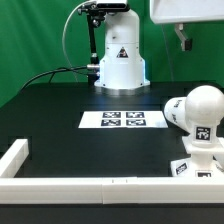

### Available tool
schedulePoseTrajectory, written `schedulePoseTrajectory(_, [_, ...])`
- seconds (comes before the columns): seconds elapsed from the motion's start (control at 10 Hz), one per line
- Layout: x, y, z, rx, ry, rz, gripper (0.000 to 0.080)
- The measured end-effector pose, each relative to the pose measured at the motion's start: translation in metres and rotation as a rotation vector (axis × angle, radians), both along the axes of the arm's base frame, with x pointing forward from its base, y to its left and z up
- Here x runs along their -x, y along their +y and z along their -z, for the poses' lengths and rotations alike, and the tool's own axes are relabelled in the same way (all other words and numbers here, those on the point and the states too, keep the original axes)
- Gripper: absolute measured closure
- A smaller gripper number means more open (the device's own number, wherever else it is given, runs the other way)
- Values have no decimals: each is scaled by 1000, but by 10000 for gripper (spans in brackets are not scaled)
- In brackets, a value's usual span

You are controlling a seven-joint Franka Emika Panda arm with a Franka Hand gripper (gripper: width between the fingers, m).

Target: Assemble lamp

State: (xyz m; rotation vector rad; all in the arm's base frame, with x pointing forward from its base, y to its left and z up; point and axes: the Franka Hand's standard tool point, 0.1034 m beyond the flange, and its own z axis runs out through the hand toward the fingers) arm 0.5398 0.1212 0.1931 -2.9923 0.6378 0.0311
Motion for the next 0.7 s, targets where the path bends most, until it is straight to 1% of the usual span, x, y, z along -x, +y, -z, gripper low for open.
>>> schedulePoseTrajectory(0.3, [0, -2, 2, 4, -13, -168, 101])
schedulePoseTrajectory(0.4, [8, -6, 16, 14, -7, -237, 101])
schedulePoseTrajectory(0.6, [30, -19, 46, 33, 53, -345, 101])
schedulePoseTrajectory(0.7, [43, -25, 64, 38, 73, -407, 101])
